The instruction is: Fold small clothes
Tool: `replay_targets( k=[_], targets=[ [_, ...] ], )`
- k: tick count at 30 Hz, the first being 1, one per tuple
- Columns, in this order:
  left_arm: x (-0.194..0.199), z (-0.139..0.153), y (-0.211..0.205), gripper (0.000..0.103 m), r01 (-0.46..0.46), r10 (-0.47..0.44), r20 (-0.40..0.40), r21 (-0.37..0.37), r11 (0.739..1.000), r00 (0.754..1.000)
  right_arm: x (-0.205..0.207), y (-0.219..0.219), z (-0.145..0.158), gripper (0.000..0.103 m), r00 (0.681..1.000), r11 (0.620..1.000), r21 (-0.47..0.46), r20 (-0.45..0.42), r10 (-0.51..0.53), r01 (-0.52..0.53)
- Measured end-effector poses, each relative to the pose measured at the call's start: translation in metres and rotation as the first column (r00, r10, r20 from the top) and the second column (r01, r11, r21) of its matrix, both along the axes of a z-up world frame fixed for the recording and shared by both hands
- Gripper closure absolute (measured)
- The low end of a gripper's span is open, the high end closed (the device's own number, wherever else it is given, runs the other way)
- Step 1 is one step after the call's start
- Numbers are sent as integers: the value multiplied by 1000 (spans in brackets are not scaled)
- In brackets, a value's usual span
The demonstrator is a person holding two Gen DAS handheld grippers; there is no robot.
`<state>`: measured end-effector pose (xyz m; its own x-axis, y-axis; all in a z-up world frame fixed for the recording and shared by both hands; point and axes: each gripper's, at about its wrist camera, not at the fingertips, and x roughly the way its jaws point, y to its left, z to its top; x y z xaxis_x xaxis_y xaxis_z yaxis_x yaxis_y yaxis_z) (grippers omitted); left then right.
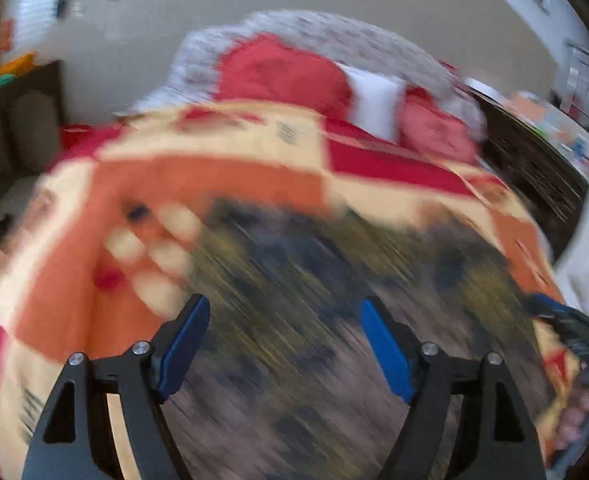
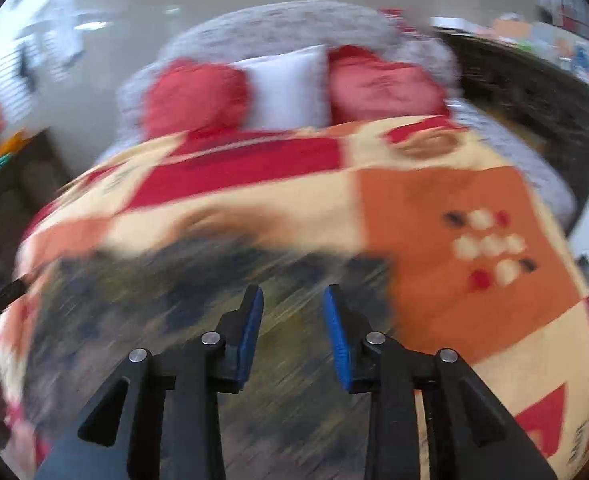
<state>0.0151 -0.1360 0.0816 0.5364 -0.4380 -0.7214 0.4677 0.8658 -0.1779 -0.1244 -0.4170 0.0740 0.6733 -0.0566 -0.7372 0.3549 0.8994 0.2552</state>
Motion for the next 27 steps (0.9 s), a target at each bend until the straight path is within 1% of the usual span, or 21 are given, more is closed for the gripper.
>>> replay_targets(
  k=[1,2,3,4,5,6,7,8,9,10,12,14,15,16,17,18,19,21,23,24,27],
  targets=[
    [-17,-15,-9,21,42,-42,-31,5,999,999,-5,17,-6,60,1000,1000,-8,-13,26,-26],
    [-26,-31,-16,21,58,-57,-51,28,998,997,-7,29,-12,60,999,999,-20,-33,39,-40],
    [-29,-42,-22,21,62,-58,-74,54,997,996,-9,45,-25,60,996,997,-43,-74,56,-60],
    [-30,-61,-28,21,69,-56,-125,98,993,991,-9,53,-39,60,991,997,-39,-115,65,-70],
    [-35,-69,-30,21,82,-69,-105,118,990,992,-9,57,-50,60,987,997,-32,-151,63,-69],
    [-42,-64,-29,21,95,-88,-59,127,987,994,-14,58,-56,60,987,997,-35,-148,58,-64],
    [-44,-60,-24,21,89,-81,-65,128,988,995,-18,57,-54,60,990,998,-38,-128,54,-60],
    [-48,-55,-14,21,77,-69,-82,96,992,994,-21,56,-50,60,991,998,-35,-130,44,-49],
    [-54,-50,1,21,64,-60,-97,37,997,993,-26,54,-43,60,992,999,-35,-124,32,-36],
    [-65,-45,19,21,54,-57,-108,-26,998,993,-37,53,-33,60,997,998,-48,-78,25,-28],
    [-88,-43,53,17,52,-66,-126,-118,992,990,-54,56,-23,60,999,996,-85,-11,41,-42],
    [-109,-47,83,12,23,-47,-140,-167,986,989,-69,62,-25,59,998,991,-118,22,59,-56],
    [-114,-44,92,12,3,-30,-149,-179,984,988,-75,66,-32,59,997,989,-130,19,74,-71],
    [-120,-51,108,11,-37,2,-174,-197,980,985,-74,68,-41,58,997,989,-124,-1,82,-81],
    [-121,-56,118,11,-69,27,-199,-207,976,980,-72,68,-56,58,995,991,-98,-47,85,-89],
    [-118,-61,124,11,-90,41,-222,-214,973,974,-69,69,-60,57,995,992,-90,-52,83,-87],
    [-114,-69,132,11,-105,35,-256,-264,959,966,-69,67,-58,55,997,993,-85,-36,73,-76],
    [-109,-68,135,10,-115,35,-261,-298,948,965,-65,64,-60,52,997,995,-75,-42,58,-61],
    [-101,-68,133,0,-135,31,-298,-335,932,954,-66,67,-61,52,998,994,-92,-43,55,-59],
    [-95,-69,134,0,-155,32,-318,-367,917,948,-65,67,-62,51,998,994,-97,-44,55,-59],
    [-85,-74,136,0,-200,52,-350,-404,893,935,-65,67,-61,51,998,995,-85,-38,55,-58]
  ],
)
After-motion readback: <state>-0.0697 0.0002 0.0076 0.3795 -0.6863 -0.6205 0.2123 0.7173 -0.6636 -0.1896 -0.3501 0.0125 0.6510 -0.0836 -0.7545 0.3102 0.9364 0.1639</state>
